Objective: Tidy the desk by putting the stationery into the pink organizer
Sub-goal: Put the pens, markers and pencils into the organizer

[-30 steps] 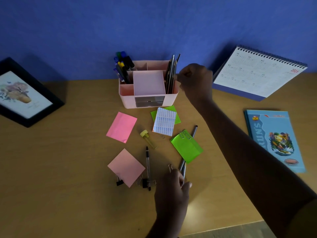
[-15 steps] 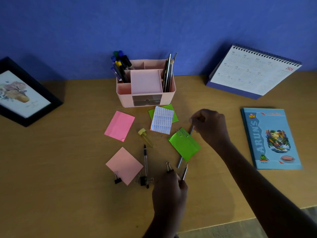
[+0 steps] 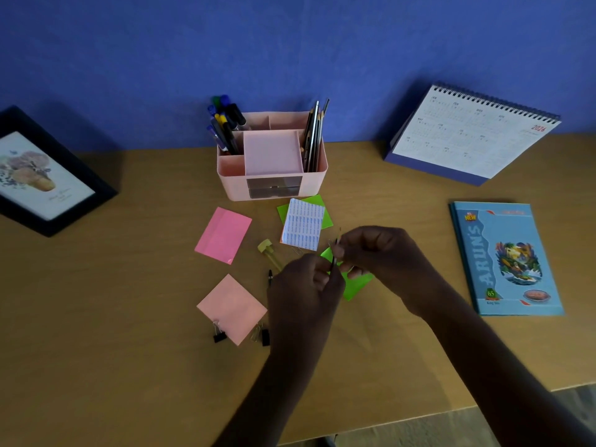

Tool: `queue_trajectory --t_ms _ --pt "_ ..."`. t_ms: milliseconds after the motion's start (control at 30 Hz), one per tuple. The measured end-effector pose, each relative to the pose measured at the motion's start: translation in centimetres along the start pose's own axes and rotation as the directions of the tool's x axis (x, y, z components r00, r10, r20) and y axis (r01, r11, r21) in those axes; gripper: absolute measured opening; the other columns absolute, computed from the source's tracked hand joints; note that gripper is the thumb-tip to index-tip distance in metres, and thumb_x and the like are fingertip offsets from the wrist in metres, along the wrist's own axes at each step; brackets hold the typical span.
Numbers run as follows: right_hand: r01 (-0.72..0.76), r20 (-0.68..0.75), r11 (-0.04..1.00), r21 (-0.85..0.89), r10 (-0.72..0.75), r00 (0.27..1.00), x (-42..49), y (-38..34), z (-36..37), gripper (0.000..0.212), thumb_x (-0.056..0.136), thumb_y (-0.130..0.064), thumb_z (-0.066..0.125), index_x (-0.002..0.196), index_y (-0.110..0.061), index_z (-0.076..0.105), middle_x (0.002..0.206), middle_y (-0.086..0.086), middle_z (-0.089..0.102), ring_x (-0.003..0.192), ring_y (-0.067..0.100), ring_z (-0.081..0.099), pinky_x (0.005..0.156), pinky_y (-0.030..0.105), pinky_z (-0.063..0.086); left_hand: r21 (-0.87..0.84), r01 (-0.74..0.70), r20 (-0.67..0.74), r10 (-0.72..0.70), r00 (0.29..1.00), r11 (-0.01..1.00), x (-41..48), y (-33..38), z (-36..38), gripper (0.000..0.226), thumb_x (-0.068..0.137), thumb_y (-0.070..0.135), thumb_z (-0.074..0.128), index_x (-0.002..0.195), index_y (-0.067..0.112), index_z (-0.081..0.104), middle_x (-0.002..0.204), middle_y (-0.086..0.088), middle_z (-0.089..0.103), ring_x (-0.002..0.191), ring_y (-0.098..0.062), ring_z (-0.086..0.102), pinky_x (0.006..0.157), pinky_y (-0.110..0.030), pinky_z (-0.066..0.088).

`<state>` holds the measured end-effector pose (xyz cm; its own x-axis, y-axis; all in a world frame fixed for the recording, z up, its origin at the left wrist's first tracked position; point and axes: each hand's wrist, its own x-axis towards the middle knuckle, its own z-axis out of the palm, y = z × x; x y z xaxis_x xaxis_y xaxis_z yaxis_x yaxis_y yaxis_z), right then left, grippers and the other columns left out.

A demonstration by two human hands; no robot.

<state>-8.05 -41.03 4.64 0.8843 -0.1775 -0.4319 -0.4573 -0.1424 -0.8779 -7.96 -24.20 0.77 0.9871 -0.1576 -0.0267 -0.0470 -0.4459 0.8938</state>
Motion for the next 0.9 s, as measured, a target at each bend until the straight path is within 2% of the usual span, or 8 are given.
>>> queue_trajectory --t_ms 67,167,267,367,433,533,700,900 --pt "0.061 -0.03 0.998 -0.027 -0.062 0.998 0.8 -1.0 -0.4 0.012 0.092 -0.013 0.082 0.102 -0.005 0.081 0.091 0.017 0.08 0.077 0.021 0.075 0.068 0.028 0.063 -0.035 -0.011 -0.024 0.01 1.0 0.999 0.7 -0.1 0.2 0.014 0.093 0.032 0.079 0.09 0.019 0.075 0.075 0.009 0.074 0.069 -0.004 0.072 0.066 -0.035 0.06" --pt "0.202 -0.168 0.978 -0.059 -0.21 0.963 2.2 -2.8 -1.4 0.008 0.093 -0.013 0.082 0.097 -0.007 0.081 0.084 0.017 0.079 0.071 0.024 0.071 0.069 0.036 0.062 0.005 0.023 -0.023 -0.023 0.999 1.0 0.7 -1.2 0.5 0.027 0.088 0.046 0.083 0.095 0.022 0.074 0.08 0.009 0.073 0.074 -0.005 0.069 0.07 -0.036 0.058" --pt "0.353 -0.315 0.932 -0.081 -0.36 0.878 4.1 -5.1 -2.6 0.007 0.096 -0.016 0.08 0.097 -0.009 0.08 0.082 0.014 0.078 0.072 0.029 0.073 0.074 0.047 0.065 0.21 0.037 0.025 -0.043 0.999 0.977 -0.3 -2.9 1.7 0.03 0.083 0.048 0.085 0.096 0.025 0.072 0.088 0.009 0.068 0.08 -0.011 0.065 0.071 -0.035 0.05" --pt "0.468 -0.443 0.87 -0.154 -0.484 0.754 6.6 -7.2 -3.1 0.015 0.096 -0.026 0.08 0.097 -0.011 0.08 0.081 0.008 0.079 0.075 0.035 0.076 0.077 0.06 0.064 0.32 0.115 0.084 -0.149 0.985 0.94 -1.7 -4.3 2.9 0.034 0.081 0.049 0.086 0.1 0.026 0.069 0.096 0.005 0.063 0.087 -0.021 0.065 0.073 -0.038 0.047" --pt "0.492 -0.49 0.835 -0.246 -0.545 0.68 8.3 -8.0 -2.6 0.016 0.095 -0.03 0.079 0.097 -0.014 0.081 0.08 0.002 0.08 0.075 0.025 0.078 0.077 0.057 0.063 0.342 0.135 0.093 -0.177 0.98 0.93 -2.3 -4.9 3.3 0.035 0.08 0.049 0.087 0.099 0.026 0.069 0.099 0.006 0.065 0.089 -0.022 0.067 0.073 -0.038 0.048" --pt "0.501 -0.492 0.783 -0.369 -0.621 0.61 10.5 -8.6 -1.5 0.017 0.095 -0.029 0.078 0.096 -0.012 0.08 0.08 -0.003 0.079 0.074 0.013 0.076 0.073 0.043 0.062 0.364 0.141 0.066 -0.176 0.982 0.921 -2.6 -5.0 3.6 0.029 0.083 0.049 0.085 0.096 0.027 0.07 0.101 0.008 0.067 0.089 -0.021 0.069 0.072 -0.038 0.049" --pt "0.45 -0.409 0.732 -0.512 -0.668 0.622 14.0 -7.9 -0.3 0.015 0.095 -0.026 0.075 0.089 -0.013 0.077 0.076 -0.005 0.075 0.069 0.013 0.072 0.066 0.04 0.058 0.439 0.111 0.083 -0.164 0.983 0.892 -2.9 -5.0 4.3 0.024 0.081 0.045 0.088 0.086 0.028 0.071 0.093 0.006 0.068 0.075 -0.023 0.071 0.06 -0.037 0.053" --pt "0.337 -0.369 0.721 -0.605 -0.629 0.685 15.9 -6.9 0.5 0.01 0.092 -0.021 0.074 0.085 -0.014 0.078 0.076 -0.008 0.072 0.066 0.009 0.068 0.062 0.024 0.053 0.513 0.073 0.109 -0.149 0.983 0.855 -3.0 -5.4 4.7 0.022 0.074 0.039 0.09 0.076 0.029 0.071 0.083 0.007 0.066 0.06 -0.02 0.068 0.049 -0.032 0.05"
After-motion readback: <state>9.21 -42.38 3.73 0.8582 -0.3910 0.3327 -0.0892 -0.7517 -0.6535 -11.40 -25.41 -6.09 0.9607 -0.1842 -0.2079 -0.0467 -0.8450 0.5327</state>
